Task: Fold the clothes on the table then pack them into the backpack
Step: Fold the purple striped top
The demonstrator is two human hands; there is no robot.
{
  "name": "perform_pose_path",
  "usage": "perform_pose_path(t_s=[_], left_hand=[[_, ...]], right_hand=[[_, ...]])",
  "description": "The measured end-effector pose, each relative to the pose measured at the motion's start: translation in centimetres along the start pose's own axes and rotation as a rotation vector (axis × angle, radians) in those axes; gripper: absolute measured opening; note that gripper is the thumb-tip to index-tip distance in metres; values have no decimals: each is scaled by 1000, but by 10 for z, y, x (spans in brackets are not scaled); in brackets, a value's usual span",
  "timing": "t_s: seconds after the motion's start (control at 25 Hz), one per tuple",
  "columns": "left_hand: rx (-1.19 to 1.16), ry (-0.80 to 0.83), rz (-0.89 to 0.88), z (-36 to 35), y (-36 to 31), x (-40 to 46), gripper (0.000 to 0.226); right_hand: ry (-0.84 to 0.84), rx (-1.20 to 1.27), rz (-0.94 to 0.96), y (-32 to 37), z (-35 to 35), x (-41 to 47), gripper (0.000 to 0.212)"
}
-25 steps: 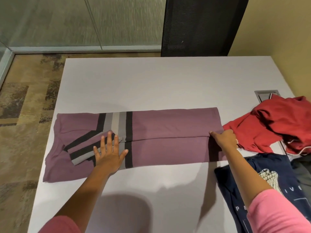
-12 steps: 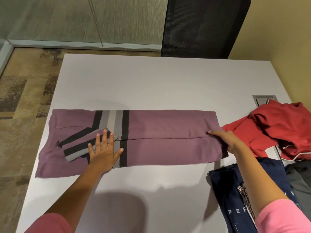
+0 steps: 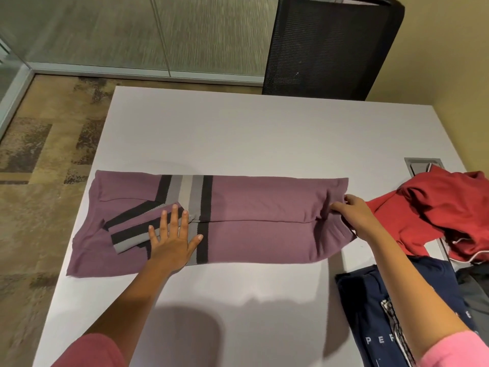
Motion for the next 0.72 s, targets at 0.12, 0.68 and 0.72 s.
perform_pose_path(t_s=[0.12,0.68,0.72], left_hand=[[8,-36,-10,-2,2,2,84],[95,-65,-59,-16,14,9,88],[61,-93,-69,-16,15,10,86]], right_hand=[[5,-125,154,37,-34,-31,18],[463,-414,512,79,-280,-123,35],[450,-406,514,76,-279,-122,36]])
Point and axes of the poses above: each hand's wrist, its own x-axis towards the middle knuckle, its own z-axis out of the back of the hand, y = z × x, the point moved 3 cm from there along x, towards the middle knuckle, and after that the axes turned 6 degrees about -z, right-handed, at the moved point
